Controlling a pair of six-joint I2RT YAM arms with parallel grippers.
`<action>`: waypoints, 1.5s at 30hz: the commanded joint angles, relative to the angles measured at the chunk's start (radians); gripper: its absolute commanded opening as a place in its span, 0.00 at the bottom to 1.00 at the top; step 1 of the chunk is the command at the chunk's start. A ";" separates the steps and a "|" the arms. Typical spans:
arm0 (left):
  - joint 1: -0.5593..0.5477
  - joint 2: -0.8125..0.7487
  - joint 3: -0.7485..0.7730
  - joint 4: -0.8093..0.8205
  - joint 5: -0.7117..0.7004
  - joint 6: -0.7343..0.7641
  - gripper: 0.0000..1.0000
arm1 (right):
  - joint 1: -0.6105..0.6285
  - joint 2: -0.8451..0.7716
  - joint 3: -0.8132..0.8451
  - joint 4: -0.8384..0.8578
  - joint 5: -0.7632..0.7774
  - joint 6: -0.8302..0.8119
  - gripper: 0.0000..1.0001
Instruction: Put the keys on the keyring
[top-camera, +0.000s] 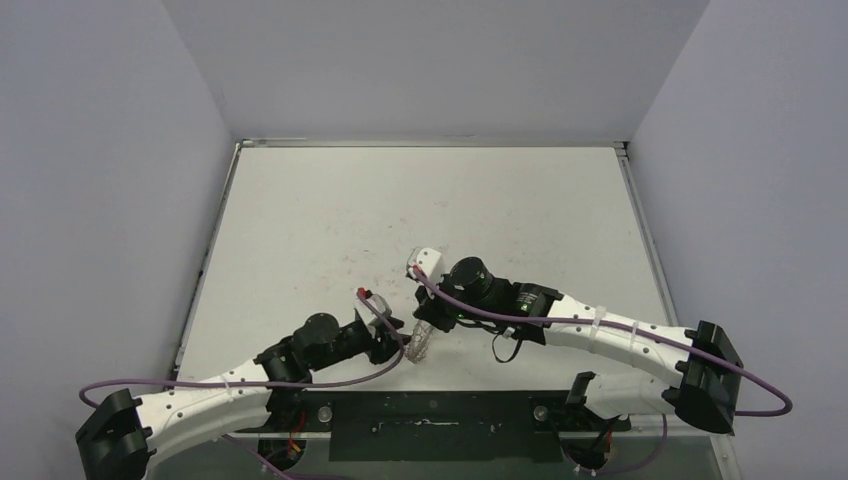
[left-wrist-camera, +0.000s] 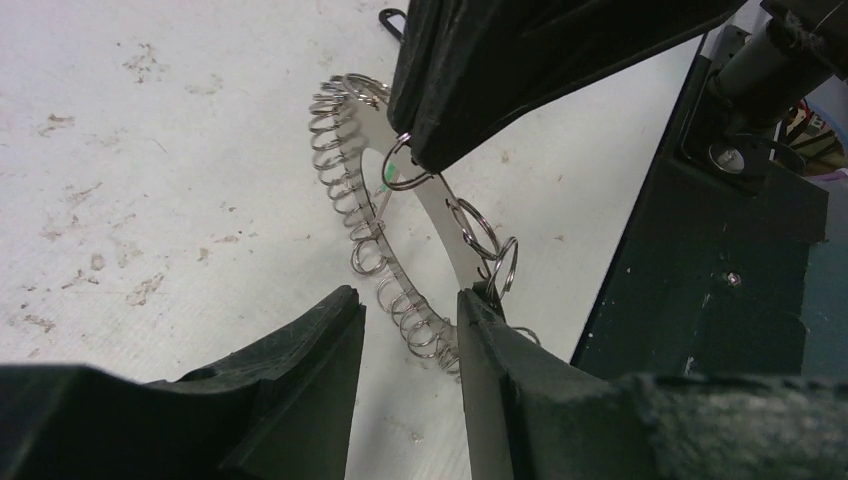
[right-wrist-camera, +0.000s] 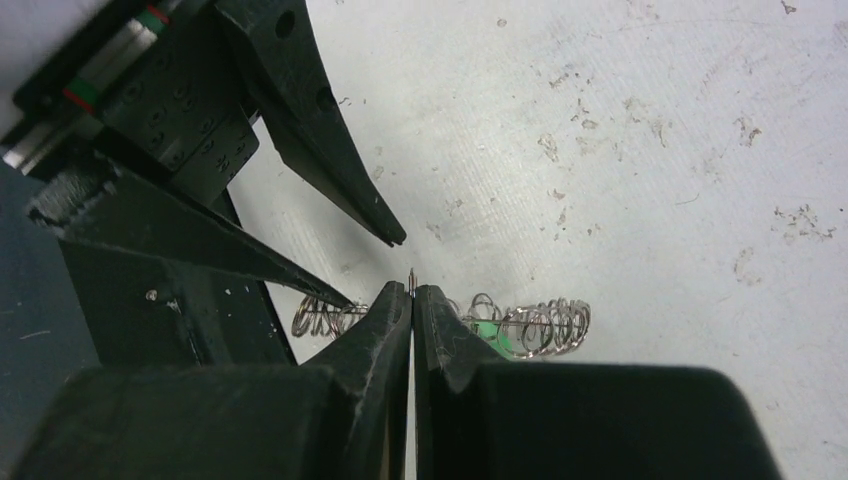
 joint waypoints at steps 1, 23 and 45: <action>-0.008 -0.084 -0.046 0.123 -0.019 0.044 0.37 | 0.001 -0.071 -0.086 0.192 -0.034 -0.019 0.00; -0.010 -0.330 -0.172 0.255 0.139 0.238 0.35 | 0.002 -0.192 -0.267 0.458 -0.327 -0.176 0.00; -0.012 -0.232 -0.181 0.352 0.226 0.252 0.14 | 0.016 -0.180 -0.275 0.506 -0.360 -0.187 0.00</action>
